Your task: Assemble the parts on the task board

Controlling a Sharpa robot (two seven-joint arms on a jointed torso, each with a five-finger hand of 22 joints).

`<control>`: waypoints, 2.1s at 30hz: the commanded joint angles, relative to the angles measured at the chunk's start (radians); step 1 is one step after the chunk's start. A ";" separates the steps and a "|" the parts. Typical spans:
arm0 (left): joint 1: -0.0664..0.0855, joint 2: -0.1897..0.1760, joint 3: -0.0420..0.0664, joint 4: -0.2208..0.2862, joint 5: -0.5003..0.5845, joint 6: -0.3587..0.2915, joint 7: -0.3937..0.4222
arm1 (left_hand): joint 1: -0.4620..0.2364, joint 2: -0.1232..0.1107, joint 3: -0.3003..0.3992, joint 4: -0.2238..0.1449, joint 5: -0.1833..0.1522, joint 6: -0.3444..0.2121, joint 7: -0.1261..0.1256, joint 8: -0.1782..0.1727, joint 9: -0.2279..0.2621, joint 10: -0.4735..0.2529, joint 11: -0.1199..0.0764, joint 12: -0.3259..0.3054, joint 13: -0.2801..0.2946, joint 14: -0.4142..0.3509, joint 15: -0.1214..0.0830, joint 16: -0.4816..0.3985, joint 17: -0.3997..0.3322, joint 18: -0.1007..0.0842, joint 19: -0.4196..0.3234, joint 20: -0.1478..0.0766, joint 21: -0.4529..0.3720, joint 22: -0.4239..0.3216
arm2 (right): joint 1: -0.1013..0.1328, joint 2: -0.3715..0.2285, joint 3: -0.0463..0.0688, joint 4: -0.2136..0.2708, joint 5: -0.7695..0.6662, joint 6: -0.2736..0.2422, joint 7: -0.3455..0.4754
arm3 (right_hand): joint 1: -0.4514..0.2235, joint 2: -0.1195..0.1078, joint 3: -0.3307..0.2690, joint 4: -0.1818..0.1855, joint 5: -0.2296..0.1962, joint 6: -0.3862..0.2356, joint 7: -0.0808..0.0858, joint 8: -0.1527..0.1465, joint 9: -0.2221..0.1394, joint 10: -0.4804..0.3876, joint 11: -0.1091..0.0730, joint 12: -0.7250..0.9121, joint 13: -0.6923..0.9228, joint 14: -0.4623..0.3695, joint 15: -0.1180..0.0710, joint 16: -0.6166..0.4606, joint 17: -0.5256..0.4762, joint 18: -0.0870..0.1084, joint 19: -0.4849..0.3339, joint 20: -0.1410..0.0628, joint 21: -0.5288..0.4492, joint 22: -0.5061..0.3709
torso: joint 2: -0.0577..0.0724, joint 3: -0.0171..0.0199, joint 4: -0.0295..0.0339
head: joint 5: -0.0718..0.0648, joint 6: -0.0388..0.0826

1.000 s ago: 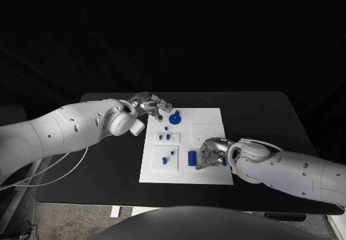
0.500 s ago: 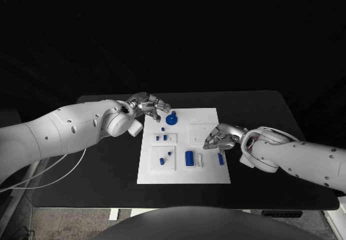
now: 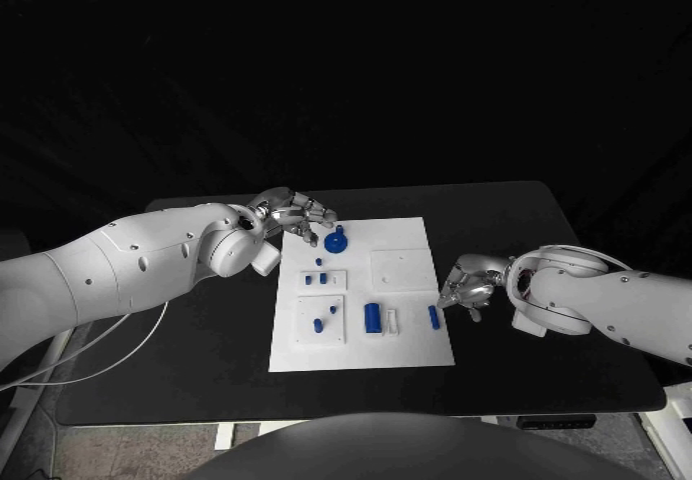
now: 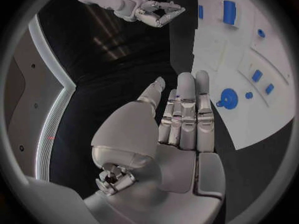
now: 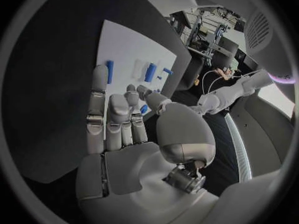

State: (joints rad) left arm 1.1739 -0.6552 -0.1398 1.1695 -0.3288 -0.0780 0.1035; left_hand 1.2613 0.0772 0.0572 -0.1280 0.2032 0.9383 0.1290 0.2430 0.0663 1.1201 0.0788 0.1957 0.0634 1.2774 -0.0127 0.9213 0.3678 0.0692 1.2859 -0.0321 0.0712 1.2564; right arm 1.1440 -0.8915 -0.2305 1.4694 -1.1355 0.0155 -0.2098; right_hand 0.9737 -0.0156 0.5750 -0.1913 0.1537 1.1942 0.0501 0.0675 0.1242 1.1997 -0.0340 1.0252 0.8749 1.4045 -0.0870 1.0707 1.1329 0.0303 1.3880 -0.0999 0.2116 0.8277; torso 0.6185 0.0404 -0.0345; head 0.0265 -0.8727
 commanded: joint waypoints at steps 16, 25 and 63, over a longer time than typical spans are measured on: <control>-0.007 -0.002 0.000 0.000 -0.001 0.030 0.013 | -0.012 0.002 -0.025 0.023 -0.099 -0.016 0.002 0.007 0.001 0.000 0.001 0.013 0.000 0.008 0.003 -0.010 0.004 0.002 -0.003 0.000 0.001 -0.022 | -0.024 0.042 -0.001 -0.009 -0.137 0.038 -0.307 | 0.004 -0.144 -0.067 0.160 -0.105 -0.029 -0.031 0.041 0.491 0.012 -0.016 0.001 0.034 0.009 -0.011 0.009 0.016 -0.004 0.016 -0.017 -0.006 -0.030 | -0.001 -0.0008 0.0004 | -0.003 0.000; -0.007 -0.004 0.000 0.000 -0.001 0.032 0.012 | -0.008 0.004 -0.028 0.025 -0.099 -0.019 0.003 0.008 0.001 -0.004 0.002 0.014 0.000 0.008 0.003 -0.011 0.006 0.003 -0.002 0.000 0.002 -0.027 | -0.043 0.087 -0.001 -0.037 -0.096 -0.056 -0.320 | -0.036 -0.164 -0.067 0.195 -0.106 -0.069 -0.010 0.003 0.489 0.017 -0.005 0.011 0.046 0.018 -0.006 0.028 0.034 -0.001 0.025 -0.016 -0.002 -0.030 | -0.001 -0.0008 0.0027 | 0.002 0.000; -0.007 -0.014 0.000 0.012 -0.001 0.055 0.004 | -0.005 0.006 -0.031 0.026 -0.099 -0.021 0.003 0.011 0.001 -0.005 0.002 0.015 0.000 0.008 0.003 -0.011 0.008 0.003 -0.002 0.001 0.003 -0.033 | -0.094 0.189 -0.001 -0.152 -0.143 -0.056 -0.352 | -0.007 -0.138 -0.083 0.190 -0.106 -0.064 -0.017 0.001 0.557 0.018 -0.009 0.014 0.058 0.019 -0.007 0.027 0.048 0.001 0.020 -0.015 0.007 -0.027 | 0.000 -0.0005 0.0025 | 0.026 0.000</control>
State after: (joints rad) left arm 1.1666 -0.6698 -0.1403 1.1785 -0.3288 -0.0411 0.1018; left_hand 1.2510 0.0776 0.0325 -0.1033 0.1072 0.9269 0.1320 0.2508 0.0661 1.1201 0.0788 0.2082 0.0635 1.2811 -0.0089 0.9136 0.3746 0.0693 1.2861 -0.0321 0.0712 1.2248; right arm 1.0544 -0.7061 -0.2301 1.3199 -1.2553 -0.0545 -0.5517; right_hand 0.9702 -0.1565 0.4965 0.0020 0.0504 1.1321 0.0300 0.0748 0.6838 1.2170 -0.0447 1.0403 0.9343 1.4180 -0.0942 1.0988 1.1811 0.0301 1.4081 -0.1125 0.2124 0.8002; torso 0.6188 0.0396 -0.0307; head 0.0498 -0.8727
